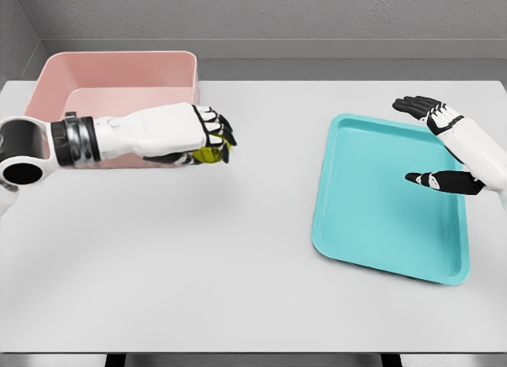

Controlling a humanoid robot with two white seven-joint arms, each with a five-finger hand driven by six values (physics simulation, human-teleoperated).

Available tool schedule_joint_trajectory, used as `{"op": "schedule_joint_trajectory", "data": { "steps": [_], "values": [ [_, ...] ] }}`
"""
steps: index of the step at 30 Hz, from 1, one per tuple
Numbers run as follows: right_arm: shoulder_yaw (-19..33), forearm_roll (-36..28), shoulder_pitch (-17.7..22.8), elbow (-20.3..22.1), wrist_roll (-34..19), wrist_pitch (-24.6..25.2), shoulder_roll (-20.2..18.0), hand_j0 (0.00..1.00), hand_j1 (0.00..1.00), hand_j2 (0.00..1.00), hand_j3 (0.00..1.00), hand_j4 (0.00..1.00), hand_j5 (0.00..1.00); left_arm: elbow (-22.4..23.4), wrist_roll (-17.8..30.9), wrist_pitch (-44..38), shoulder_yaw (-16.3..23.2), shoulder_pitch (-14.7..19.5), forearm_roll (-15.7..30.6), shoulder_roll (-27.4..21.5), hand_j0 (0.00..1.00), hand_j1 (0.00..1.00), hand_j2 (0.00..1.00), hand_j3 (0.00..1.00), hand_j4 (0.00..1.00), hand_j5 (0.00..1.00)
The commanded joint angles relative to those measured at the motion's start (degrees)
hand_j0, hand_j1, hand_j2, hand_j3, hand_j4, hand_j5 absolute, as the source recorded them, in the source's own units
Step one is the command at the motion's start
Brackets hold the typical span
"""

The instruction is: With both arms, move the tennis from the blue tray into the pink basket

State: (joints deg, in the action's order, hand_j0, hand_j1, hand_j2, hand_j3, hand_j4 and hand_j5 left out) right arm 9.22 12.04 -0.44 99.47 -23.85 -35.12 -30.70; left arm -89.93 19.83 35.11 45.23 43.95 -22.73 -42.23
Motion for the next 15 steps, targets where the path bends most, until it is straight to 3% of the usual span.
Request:
{"op": "schedule_joint_trajectory", "data": {
  "steps": [1, 15],
  "values": [
    [0.0, -0.4, 0.0, 0.0, 0.0, 0.1, -0.1, 1.00, 1.00, 1.00, 1.00, 1.00, 1.00, 2.2, -0.1, -0.1, -0.3, 0.2, 0.8, 0.0, 0.56, 0.56, 0.56, 0.56, 0.56, 0.56],
    [0.0, -0.4, 0.0, -0.1, 0.0, 0.1, -0.1, 1.00, 1.00, 1.00, 1.00, 1.00, 1.00, 15.9, -0.1, -0.1, -1.6, 4.7, 2.8, 0.6, 0.56, 0.56, 0.56, 0.56, 0.56, 0.56]
  ]
}}
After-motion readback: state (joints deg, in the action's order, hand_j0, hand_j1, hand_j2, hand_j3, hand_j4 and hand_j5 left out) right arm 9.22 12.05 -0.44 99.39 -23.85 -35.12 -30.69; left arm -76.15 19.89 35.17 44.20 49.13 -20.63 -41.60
